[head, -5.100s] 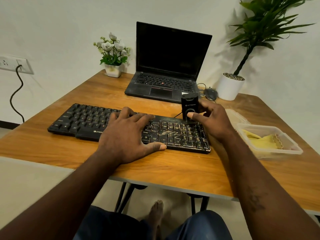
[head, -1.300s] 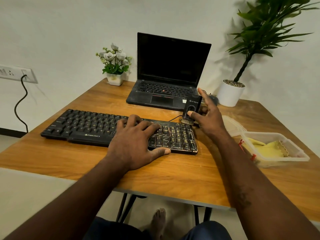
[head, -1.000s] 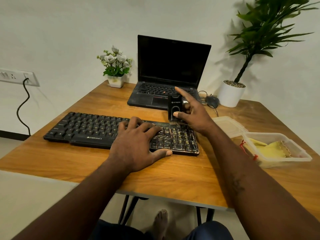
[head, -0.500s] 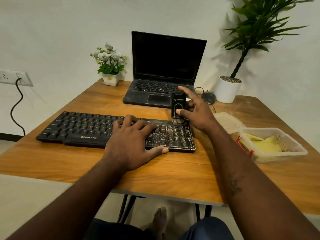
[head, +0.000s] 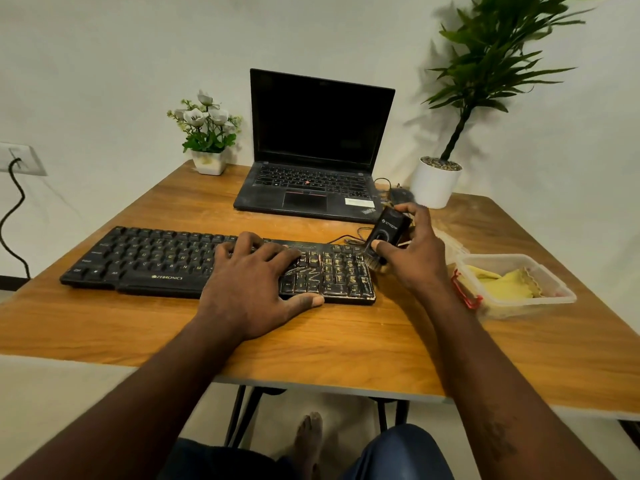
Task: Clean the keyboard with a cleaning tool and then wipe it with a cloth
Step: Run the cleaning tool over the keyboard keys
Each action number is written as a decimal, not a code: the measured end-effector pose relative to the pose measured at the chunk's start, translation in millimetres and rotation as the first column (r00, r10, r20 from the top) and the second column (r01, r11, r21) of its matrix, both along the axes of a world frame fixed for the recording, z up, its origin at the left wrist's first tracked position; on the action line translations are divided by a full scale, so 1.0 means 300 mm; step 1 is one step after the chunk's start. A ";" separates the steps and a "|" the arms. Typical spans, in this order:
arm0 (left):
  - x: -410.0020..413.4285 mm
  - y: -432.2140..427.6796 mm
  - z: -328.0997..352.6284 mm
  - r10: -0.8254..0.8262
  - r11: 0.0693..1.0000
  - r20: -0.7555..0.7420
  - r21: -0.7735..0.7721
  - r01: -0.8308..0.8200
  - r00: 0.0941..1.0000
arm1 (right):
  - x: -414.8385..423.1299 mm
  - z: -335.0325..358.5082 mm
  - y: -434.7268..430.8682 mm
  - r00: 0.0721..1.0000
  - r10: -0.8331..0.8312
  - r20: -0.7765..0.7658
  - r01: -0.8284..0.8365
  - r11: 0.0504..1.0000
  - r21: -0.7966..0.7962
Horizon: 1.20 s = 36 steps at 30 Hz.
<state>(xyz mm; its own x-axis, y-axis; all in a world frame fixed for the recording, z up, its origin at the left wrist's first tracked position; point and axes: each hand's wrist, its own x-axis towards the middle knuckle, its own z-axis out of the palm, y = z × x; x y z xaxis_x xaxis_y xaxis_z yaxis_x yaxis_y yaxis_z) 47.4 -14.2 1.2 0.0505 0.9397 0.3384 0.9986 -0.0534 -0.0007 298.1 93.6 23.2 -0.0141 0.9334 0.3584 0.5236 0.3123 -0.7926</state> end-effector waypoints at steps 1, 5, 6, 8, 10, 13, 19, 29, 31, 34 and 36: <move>0.000 0.000 -0.001 -0.002 1.000 0.002 0.002 0.002 1.000 | 0.011 -0.006 -0.017 1.000 -0.006 -0.009 0.006 1.000 -0.019; -0.002 0.001 -0.003 -0.001 1.000 -0.013 0.005 0.001 1.000 | 0.035 -0.003 -0.050 0.991 -0.022 -0.130 0.012 0.997 -0.081; -0.003 0.001 -0.003 0.000 1.000 -0.015 0.006 0.000 1.000 | 0.025 0.002 -0.050 0.990 -0.047 -0.136 0.040 0.998 -0.058; -0.003 0.000 -0.003 -0.002 1.000 -0.009 0.006 0.002 1.000 | -0.002 0.013 -0.042 0.980 -0.073 -0.186 0.069 0.997 -0.028; -0.003 -0.001 -0.002 -0.002 1.000 -0.006 0.003 0.002 1.000 | -0.024 0.018 -0.039 0.973 -0.062 -0.221 0.053 0.998 -0.045; -0.003 -0.002 -0.003 -0.005 1.000 0.003 0.010 0.005 1.000 | -0.008 -0.002 -0.029 0.978 -0.025 -0.207 0.010 0.997 -0.076; -0.005 -0.001 -0.005 -0.004 1.000 0.004 0.008 0.004 1.000 | 0.018 -0.001 -0.035 0.958 -0.042 -0.283 0.024 0.998 -0.066; -0.003 -0.001 -0.007 -0.002 1.000 0.004 0.020 0.002 1.000 | 0.022 -0.002 -0.091 0.891 0.119 -0.439 -0.202 0.968 -0.149; -0.003 -0.001 -0.007 -0.002 1.000 -0.008 0.014 0.002 1.000 | 0.001 0.004 -0.088 0.931 0.083 -0.355 -0.118 0.990 -0.079; -0.001 -0.005 -0.006 -0.003 1.000 -0.011 0.014 0.003 1.000 | -0.047 0.008 -0.076 0.964 0.030 -0.263 -0.034 0.999 -0.012; -0.001 -0.008 -0.004 -0.002 1.000 -0.005 0.012 0.002 1.000 | -0.043 0.002 -0.085 0.961 0.062 -0.268 -0.077 0.996 -0.042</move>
<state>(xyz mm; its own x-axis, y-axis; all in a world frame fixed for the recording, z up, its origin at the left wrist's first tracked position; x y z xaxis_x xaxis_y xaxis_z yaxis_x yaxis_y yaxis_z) 47.2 -16.4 0.2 0.0541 0.9354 0.3493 0.9985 -0.0552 -0.0069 285.2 68.1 23.7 0.0098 0.9509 0.3093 0.2698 0.2953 -0.9165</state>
